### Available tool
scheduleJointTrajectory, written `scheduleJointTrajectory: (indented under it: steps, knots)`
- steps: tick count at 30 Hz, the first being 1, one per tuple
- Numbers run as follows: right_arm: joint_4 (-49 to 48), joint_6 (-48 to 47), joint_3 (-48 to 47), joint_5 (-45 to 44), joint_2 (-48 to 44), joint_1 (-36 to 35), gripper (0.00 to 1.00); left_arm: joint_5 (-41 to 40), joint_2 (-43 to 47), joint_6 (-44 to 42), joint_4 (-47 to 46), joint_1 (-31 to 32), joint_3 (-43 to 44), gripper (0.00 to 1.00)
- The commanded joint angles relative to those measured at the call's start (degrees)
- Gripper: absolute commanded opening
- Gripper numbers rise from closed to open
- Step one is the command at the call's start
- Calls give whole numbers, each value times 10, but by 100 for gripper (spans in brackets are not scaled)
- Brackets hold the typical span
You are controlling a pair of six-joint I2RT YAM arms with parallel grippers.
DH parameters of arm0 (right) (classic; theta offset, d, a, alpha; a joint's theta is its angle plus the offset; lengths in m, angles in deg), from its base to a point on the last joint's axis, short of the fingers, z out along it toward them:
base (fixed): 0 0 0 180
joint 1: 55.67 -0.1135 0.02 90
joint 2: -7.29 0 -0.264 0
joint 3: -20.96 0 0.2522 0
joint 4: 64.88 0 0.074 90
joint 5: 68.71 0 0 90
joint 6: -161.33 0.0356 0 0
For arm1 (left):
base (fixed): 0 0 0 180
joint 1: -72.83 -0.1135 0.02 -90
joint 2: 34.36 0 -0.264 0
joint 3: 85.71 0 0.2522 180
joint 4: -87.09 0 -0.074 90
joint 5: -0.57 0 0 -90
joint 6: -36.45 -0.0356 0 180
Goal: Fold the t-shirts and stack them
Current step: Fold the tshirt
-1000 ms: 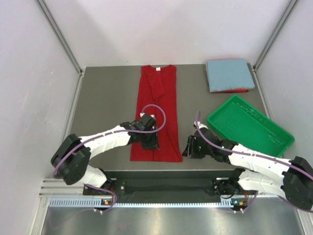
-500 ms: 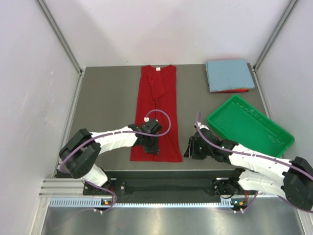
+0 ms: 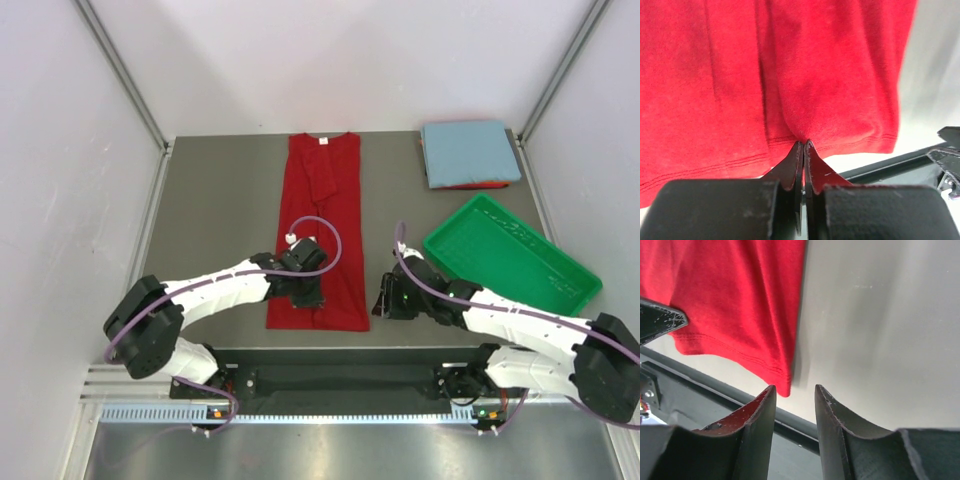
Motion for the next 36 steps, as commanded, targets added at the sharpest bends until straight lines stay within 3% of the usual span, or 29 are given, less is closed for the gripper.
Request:
scheduleJointTrajectory:
  steps: [1, 14, 26, 30, 36]
  knots:
    - [-26, -12, -25, -2, 17, -7, 37, -8, 8, 21, -4, 2, -25, 3]
    - [-74, 1, -6, 26, 46, -8, 29, -20, 13, 24, 2, 2, -44, 7]
    - [-125, 26, 12, 32, 82, -34, 29, -38, 32, 18, 38, 2, -34, 30]
    - [-126, 31, 11, 27, 84, -43, 28, -45, 51, -1, 59, 2, -1, 30]
    - [-123, 32, 12, 24, 83, -46, 27, 31, 67, -11, -21, 4, -8, 27]
